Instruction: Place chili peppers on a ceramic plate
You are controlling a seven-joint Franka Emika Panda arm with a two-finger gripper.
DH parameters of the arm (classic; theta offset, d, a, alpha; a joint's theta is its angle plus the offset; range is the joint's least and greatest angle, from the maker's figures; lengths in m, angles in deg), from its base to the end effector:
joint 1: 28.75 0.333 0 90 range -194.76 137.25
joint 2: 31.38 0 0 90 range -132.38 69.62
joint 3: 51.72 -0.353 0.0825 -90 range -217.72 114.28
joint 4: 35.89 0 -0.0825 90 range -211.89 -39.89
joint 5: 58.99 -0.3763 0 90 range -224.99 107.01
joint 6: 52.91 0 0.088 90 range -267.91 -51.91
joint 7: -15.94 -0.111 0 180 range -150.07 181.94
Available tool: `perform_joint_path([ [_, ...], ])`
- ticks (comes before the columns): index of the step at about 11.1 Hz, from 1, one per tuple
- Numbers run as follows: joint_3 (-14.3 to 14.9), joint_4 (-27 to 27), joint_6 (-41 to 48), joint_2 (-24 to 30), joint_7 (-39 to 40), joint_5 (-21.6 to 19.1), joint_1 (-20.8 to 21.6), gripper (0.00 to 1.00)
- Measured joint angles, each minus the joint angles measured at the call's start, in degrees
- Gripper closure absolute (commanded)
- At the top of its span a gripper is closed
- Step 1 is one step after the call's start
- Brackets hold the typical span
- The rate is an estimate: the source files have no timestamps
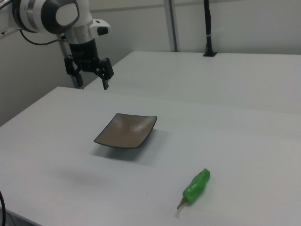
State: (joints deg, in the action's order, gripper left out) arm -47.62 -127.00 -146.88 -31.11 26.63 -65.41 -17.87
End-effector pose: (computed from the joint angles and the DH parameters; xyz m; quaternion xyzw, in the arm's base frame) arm 0.5470 0.0767 0.6580 -0.9868 -0.1492 -0.0292 0.0552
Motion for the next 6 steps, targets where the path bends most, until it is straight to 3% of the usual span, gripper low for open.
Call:
perform_joint_path([
  [6,0.3,0.0,-0.1,-0.7,0.0,0.0,0.7,0.0],
])
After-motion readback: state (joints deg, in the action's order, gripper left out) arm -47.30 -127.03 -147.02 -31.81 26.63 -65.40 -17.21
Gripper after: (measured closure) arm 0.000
